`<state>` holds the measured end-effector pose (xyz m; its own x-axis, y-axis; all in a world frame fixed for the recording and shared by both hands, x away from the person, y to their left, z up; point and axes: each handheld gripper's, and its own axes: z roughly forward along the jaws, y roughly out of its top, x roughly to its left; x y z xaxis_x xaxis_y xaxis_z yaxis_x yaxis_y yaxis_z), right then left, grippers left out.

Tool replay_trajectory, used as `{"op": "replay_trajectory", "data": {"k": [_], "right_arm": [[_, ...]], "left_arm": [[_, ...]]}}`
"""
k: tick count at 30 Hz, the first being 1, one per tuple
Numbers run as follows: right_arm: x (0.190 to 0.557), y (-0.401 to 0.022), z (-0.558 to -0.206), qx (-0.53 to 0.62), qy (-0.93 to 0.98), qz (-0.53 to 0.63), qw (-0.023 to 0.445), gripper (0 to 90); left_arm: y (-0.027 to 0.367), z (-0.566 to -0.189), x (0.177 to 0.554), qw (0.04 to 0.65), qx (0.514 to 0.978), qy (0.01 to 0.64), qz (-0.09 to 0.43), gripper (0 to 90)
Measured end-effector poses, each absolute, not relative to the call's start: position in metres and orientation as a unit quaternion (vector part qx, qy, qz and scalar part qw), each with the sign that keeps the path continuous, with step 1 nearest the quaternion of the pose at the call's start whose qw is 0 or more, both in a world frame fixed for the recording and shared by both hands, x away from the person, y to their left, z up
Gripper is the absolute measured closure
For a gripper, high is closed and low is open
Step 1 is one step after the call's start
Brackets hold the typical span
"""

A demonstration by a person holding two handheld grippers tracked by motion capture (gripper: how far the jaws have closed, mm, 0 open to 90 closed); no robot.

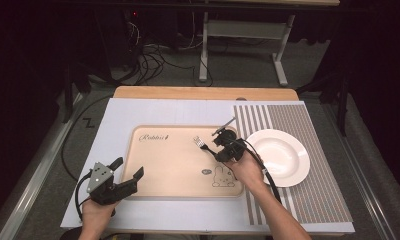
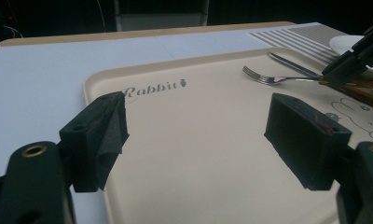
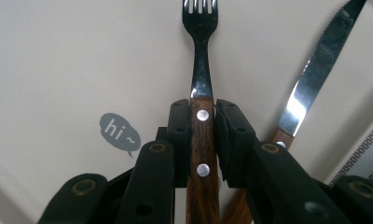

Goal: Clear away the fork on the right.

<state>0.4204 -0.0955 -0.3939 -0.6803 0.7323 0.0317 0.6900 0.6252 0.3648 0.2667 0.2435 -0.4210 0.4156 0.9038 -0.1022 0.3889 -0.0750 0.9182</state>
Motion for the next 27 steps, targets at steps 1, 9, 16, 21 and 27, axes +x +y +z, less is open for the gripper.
{"op": "replay_trajectory", "data": {"k": [1,9,16,21,27], "right_arm": [[0.42,-0.095,-0.394,0.394,0.9,0.178,0.059,78.7],[0.419,-0.091,-0.399,0.388,0.902,0.181,0.051,78.7],[0.417,-0.087,-0.404,0.39,0.903,0.175,0.045,78.8],[0.417,-0.086,-0.407,0.381,0.907,0.174,0.045,78.7],[0.416,-0.084,-0.412,0.376,0.91,0.167,0.041,78.7]], "left_arm": [[0.243,-0.421,0.267,0.489,0.685,0.472,0.263,21.4],[0.244,-0.421,0.267,0.489,0.684,0.472,0.265,21.4],[0.244,-0.421,0.267,0.49,0.684,0.472,0.264,21.4],[0.244,-0.421,0.266,0.492,0.682,0.471,0.266,21.6],[0.244,-0.421,0.266,0.491,0.683,0.471,0.266,21.6]]}}
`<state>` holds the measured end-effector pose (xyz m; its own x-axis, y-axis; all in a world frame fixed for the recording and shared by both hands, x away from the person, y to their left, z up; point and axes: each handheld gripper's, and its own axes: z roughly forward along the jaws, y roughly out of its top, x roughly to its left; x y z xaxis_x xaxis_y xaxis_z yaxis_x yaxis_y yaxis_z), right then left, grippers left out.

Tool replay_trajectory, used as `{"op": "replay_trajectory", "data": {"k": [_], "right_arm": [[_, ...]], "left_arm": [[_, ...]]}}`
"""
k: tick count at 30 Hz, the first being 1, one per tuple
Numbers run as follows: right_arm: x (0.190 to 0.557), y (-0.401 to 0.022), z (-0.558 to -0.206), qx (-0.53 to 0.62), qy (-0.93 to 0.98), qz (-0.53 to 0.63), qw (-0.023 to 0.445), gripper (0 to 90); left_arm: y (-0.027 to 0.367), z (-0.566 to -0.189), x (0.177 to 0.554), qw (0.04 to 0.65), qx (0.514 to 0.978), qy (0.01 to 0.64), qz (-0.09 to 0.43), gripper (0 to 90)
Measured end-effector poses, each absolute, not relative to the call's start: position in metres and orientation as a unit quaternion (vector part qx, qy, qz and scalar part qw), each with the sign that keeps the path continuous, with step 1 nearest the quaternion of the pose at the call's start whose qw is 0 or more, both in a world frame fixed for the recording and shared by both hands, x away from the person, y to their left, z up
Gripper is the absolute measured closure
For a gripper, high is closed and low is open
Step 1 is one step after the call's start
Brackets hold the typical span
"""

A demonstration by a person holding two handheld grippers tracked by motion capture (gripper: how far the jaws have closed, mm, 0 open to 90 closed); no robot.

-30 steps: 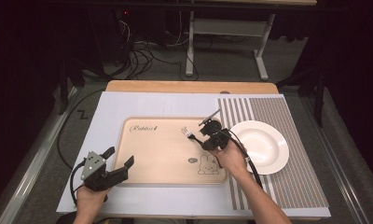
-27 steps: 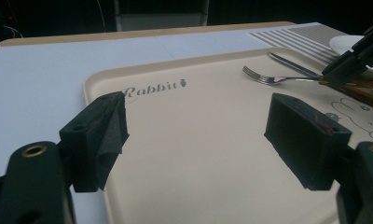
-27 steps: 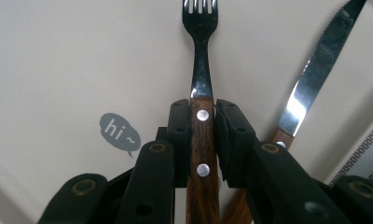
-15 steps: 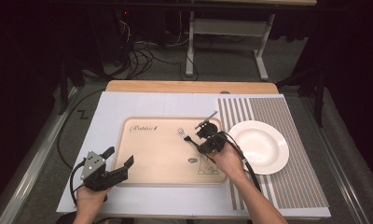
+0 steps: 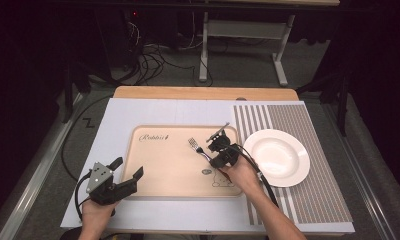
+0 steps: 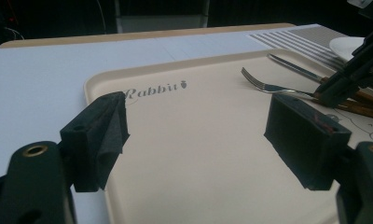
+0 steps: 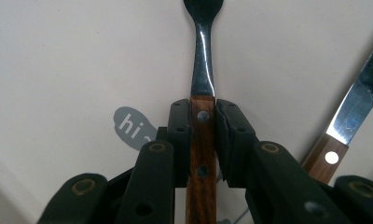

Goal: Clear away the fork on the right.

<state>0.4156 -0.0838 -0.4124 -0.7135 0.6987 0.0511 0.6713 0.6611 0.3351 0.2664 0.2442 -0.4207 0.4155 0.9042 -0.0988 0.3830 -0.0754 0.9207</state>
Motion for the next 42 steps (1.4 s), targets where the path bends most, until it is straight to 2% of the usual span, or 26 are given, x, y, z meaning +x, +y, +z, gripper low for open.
{"op": "replay_trajectory", "data": {"k": [14,17,23,27,42], "right_arm": [[0.414,-0.084,-0.412,0.38,0.908,0.17,0.047,74.4],[0.414,-0.088,-0.408,0.365,0.909,0.189,0.062,74.5],[0.407,-0.091,-0.402,0.355,0.91,0.204,0.065,85.3],[0.402,-0.09,-0.404,0.341,0.916,0.204,0.058,89.5],[0.402,-0.086,-0.417,0.338,0.918,0.199,0.056,90.0]], "left_arm": [[0.244,-0.42,0.265,0.494,0.682,0.471,0.265,22.2],[0.244,-0.42,0.266,0.493,0.682,0.471,0.265,22.3],[0.244,-0.42,0.265,0.493,0.682,0.47,0.265,22.4],[0.244,-0.421,0.266,0.492,0.683,0.47,0.265,22.4],[0.244,-0.421,0.265,0.493,0.683,0.469,0.266,22.4]]}}
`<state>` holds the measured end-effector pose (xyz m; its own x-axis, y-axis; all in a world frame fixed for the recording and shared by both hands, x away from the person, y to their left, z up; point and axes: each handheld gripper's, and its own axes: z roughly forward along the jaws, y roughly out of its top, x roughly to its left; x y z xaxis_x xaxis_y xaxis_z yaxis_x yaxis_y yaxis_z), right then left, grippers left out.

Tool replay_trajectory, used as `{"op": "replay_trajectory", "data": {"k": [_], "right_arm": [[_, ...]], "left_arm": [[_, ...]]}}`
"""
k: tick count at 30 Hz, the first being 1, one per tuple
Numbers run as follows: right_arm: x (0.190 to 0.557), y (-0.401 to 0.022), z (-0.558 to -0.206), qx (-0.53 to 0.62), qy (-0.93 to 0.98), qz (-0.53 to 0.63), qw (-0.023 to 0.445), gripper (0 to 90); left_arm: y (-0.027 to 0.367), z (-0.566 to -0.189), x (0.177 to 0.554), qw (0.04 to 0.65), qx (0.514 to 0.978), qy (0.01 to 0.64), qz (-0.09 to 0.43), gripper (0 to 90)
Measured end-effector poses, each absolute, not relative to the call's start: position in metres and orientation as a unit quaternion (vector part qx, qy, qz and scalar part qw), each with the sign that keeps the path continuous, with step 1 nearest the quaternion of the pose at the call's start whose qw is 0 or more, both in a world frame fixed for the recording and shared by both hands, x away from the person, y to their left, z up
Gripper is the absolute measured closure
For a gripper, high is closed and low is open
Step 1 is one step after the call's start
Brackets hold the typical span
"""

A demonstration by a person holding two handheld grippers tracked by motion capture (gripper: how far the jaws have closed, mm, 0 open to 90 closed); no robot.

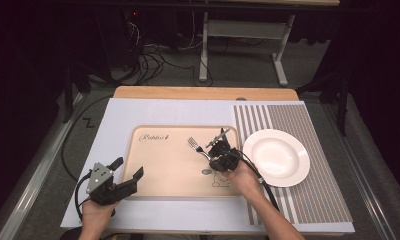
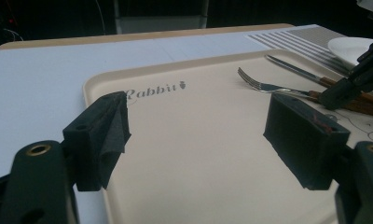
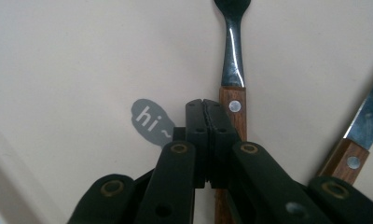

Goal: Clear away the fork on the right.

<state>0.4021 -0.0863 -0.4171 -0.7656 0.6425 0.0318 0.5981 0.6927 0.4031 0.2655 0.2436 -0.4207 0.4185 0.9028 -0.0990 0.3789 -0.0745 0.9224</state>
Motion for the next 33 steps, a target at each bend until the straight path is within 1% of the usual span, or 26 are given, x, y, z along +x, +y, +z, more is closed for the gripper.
{"op": "replay_trajectory", "data": {"k": [33], "right_arm": [[0.424,-0.098,-0.419,0.385,0.898,0.201,0.07,90.0]], "left_arm": [[0.243,-0.422,0.266,0.488,0.684,0.474,0.263,21.4]]}}
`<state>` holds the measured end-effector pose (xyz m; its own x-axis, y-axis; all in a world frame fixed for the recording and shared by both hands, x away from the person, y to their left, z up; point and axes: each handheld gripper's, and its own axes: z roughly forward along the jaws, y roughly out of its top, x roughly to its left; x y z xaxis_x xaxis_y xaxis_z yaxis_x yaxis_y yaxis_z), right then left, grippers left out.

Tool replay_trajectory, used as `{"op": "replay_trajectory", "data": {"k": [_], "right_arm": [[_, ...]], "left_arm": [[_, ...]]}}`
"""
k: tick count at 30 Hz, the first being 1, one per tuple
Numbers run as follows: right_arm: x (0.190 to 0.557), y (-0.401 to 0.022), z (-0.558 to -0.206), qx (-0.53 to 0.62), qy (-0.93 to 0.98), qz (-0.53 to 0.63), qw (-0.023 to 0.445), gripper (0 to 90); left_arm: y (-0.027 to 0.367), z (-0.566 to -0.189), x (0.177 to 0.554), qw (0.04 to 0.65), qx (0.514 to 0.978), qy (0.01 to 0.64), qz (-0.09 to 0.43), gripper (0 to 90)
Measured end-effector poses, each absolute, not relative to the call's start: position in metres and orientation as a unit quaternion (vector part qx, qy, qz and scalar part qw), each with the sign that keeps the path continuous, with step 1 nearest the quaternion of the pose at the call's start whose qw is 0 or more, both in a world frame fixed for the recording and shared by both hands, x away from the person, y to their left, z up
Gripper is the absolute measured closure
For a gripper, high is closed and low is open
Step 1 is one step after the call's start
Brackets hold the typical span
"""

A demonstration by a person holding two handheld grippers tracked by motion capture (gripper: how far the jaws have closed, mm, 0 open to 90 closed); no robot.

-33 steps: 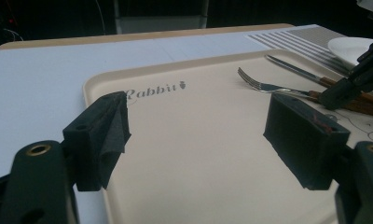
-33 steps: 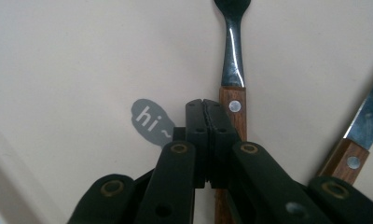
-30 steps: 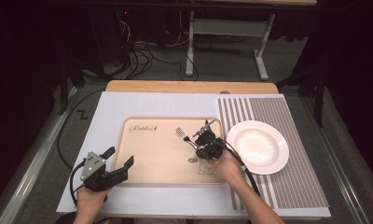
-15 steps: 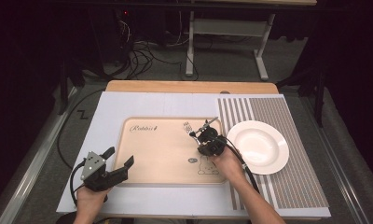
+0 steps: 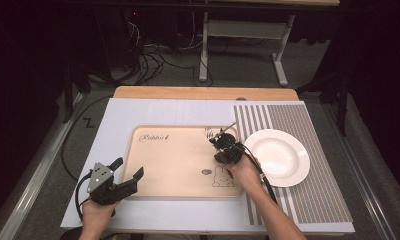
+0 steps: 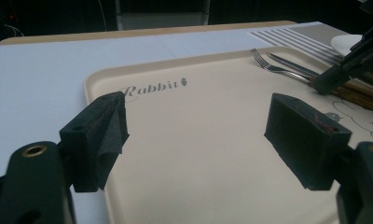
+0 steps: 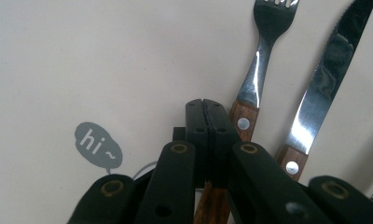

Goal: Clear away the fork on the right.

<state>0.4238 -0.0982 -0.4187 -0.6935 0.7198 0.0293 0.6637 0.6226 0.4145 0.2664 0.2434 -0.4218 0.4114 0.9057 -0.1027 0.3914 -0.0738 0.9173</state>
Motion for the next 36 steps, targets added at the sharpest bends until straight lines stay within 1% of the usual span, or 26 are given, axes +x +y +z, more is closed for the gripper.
{"op": "replay_trajectory", "data": {"k": [12,36], "right_arm": [[0.4286,-0.101,-0.4196,0.392,0.893,0.206,0.081,90.0],[0.4312,-0.1034,-0.4203,0.401,0.887,0.211,0.083,90.0]], "left_arm": [[0.2433,-0.4218,0.2662,0.486,0.686,0.473,0.263,21.4],[0.2434,-0.4218,0.2662,0.485,0.688,0.472,0.262,21.3]]}}
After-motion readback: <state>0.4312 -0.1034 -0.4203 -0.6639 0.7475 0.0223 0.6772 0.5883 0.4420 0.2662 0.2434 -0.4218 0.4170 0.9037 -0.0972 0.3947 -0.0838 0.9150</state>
